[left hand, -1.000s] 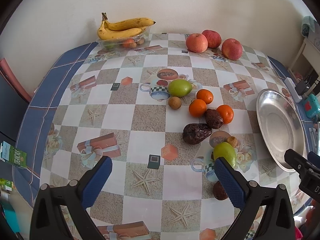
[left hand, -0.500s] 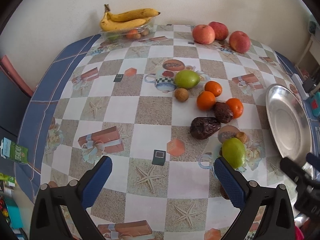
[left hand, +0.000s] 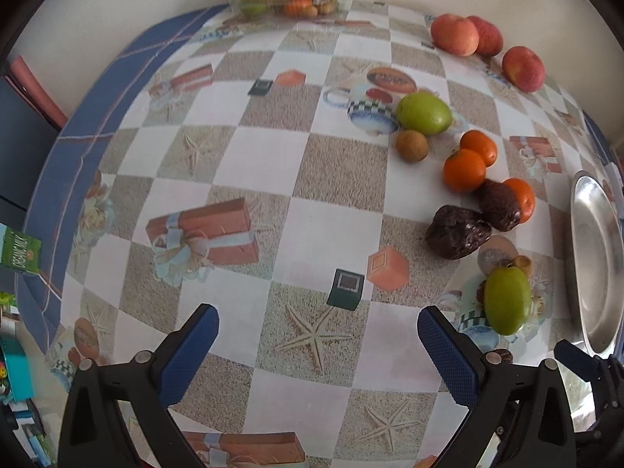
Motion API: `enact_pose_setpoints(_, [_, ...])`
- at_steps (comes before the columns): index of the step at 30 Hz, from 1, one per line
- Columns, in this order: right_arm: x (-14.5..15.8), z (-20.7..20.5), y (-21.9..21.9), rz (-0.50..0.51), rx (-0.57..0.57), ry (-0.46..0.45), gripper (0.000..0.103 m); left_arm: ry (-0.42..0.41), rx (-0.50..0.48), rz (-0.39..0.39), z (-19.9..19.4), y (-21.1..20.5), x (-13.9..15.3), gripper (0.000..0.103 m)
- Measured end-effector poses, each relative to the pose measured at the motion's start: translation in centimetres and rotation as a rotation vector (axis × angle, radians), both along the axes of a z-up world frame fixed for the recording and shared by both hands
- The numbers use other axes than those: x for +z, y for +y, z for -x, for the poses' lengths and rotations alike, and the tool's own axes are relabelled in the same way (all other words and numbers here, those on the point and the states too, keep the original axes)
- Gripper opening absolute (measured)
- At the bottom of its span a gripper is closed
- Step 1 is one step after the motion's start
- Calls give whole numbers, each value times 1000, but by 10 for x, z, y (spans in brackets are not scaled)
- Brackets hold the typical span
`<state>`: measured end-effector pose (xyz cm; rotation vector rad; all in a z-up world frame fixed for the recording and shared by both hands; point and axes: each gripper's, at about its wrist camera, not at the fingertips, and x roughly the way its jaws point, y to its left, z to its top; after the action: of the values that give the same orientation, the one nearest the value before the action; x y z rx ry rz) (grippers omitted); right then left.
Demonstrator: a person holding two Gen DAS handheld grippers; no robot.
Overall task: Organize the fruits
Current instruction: 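Close the right tool on a dark red dried date, then close the left tool on a green pear while the right tool holds the date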
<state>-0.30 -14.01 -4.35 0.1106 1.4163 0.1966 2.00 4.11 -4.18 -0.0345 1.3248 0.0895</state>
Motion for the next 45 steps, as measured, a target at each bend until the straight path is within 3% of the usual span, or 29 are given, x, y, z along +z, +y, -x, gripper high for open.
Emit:
enact_pose_setpoints(7, [-11, 3, 21, 41, 87, 16, 98, 5, 4, 30, 1, 2, -6, 103])
enact_pose_setpoints(8, [-10, 5, 27, 53, 105, 8, 94, 6, 4, 32, 1, 3, -7, 103])
enact_pose_setpoints(11, [-6, 9, 38, 72, 158, -18, 61, 11, 7, 44, 0, 4, -8, 103])
enact_pose_setpoints(15, [-4, 13, 49, 89, 191, -29, 47, 16, 12, 61, 1, 9, -3, 103])
enact_pose_setpoints(19, [0, 15, 55, 79, 201, -42, 47, 10, 15, 71, 6, 7, 4, 103])
enact_pose_setpoints(24, [15, 18, 34, 46, 148, -85, 47, -19, -7, 146, 9, 3, 13, 103])
enact_pose_setpoints(33, [35, 8, -41, 48, -128, -156, 47, -86, -66, 227, 6, -17, 28, 103])
enact_pose_setpoints(37, [38, 7, -62, 46, -210, -171, 47, -71, -119, 242, 3, -36, 24, 102])
enact_pose_setpoints(40, [40, 5, -70, 47, -238, -186, 47, -57, -157, 291, 3, -50, 20, 89])
enact_pose_setpoints(42, [42, 4, -75, 37, -243, -188, 47, -52, -179, 304, 2, -60, 18, 88])
enact_pose_setpoints(45, [45, 7, -79, 40, -233, -185, 47, -60, -211, 308, 0, -75, 17, 79])
